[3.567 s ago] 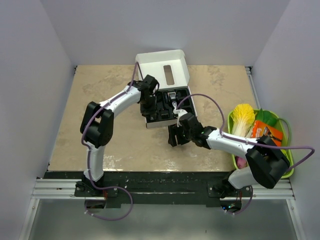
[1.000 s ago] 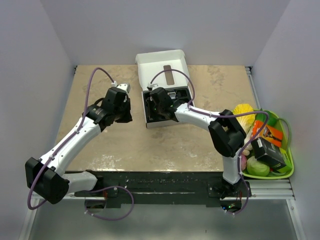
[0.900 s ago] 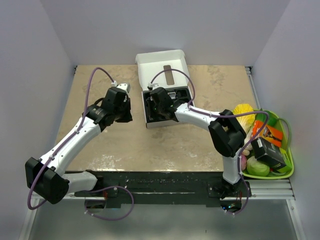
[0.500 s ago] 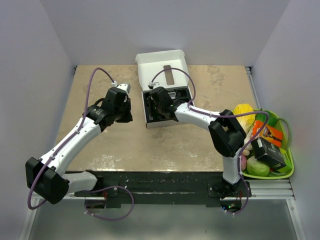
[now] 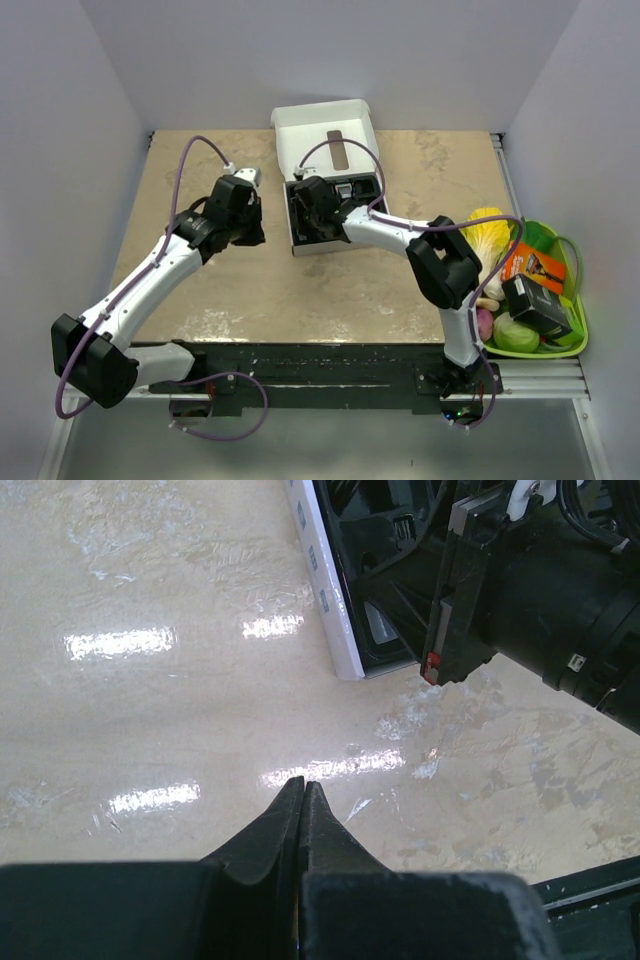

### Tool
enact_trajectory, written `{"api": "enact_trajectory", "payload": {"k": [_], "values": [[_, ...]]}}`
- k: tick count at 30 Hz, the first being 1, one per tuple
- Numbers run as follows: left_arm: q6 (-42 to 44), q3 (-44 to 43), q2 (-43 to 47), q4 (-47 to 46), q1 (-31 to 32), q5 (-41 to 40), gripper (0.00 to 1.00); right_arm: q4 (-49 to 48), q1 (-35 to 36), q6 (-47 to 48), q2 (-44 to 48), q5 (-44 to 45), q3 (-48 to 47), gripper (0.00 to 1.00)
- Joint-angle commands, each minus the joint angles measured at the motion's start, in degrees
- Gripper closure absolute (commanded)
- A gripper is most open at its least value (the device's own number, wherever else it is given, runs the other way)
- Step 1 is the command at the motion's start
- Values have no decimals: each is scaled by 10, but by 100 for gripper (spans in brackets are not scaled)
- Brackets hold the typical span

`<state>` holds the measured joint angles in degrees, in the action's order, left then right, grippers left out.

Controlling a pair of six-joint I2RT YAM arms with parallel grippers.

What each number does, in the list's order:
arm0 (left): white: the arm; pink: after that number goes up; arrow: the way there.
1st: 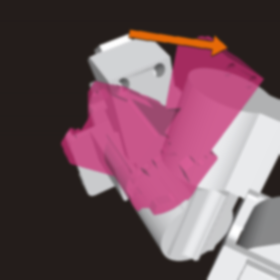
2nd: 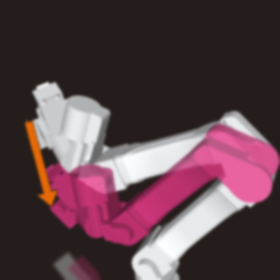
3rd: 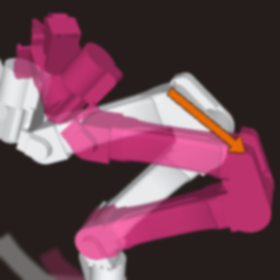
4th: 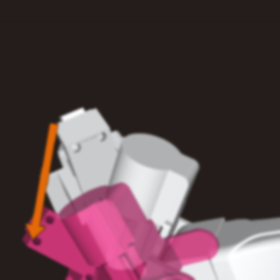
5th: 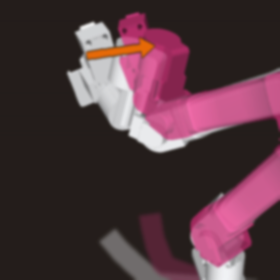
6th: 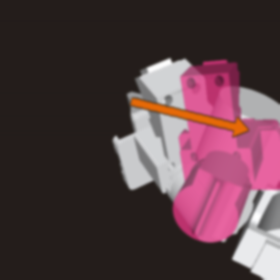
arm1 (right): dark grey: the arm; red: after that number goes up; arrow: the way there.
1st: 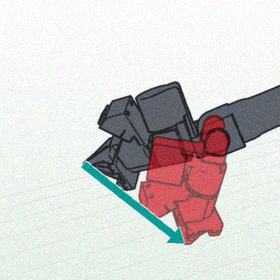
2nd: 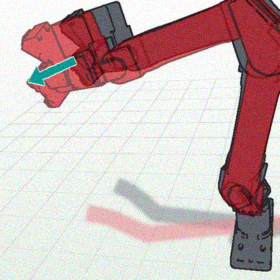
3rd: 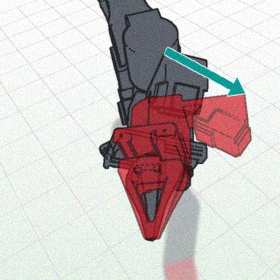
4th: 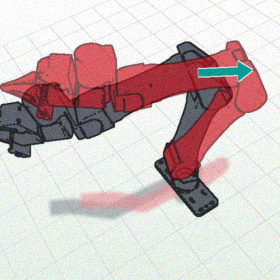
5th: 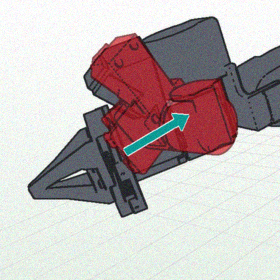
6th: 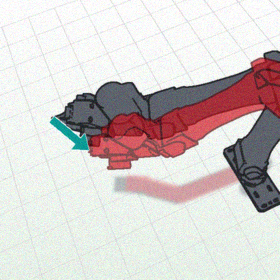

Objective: Sort the hair-cutting tools

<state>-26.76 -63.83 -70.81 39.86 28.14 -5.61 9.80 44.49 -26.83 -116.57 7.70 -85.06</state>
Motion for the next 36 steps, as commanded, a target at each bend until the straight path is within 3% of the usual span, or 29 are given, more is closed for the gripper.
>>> {"api": "enact_trajectory", "payload": {"k": [1,12,17,21,25,29,36], "values": [[10,6,3,-29,-3,0,100,4,-1,4,-2,26,-5,100],[7,-11,1,-36,-3,2,100,12,0,19,40,39,-12,100],[1,-31,-8,-63,-4,-22,99,62,-6,53,90,89,-57,100],[-11,-53,-45,-78,-8,-48,100,82,-56,58,126,96,-70,100],[-32,-98,-103,-76,-53,-55,100,116,-134,55,137,81,-89,87],[-50,-123,-176,-94,-105,-32,100,104,-224,51,148,72,-87,65],[-55,-198,-310,-154,-162,1,100,82,-312,39,93,43,-120,60]]}}
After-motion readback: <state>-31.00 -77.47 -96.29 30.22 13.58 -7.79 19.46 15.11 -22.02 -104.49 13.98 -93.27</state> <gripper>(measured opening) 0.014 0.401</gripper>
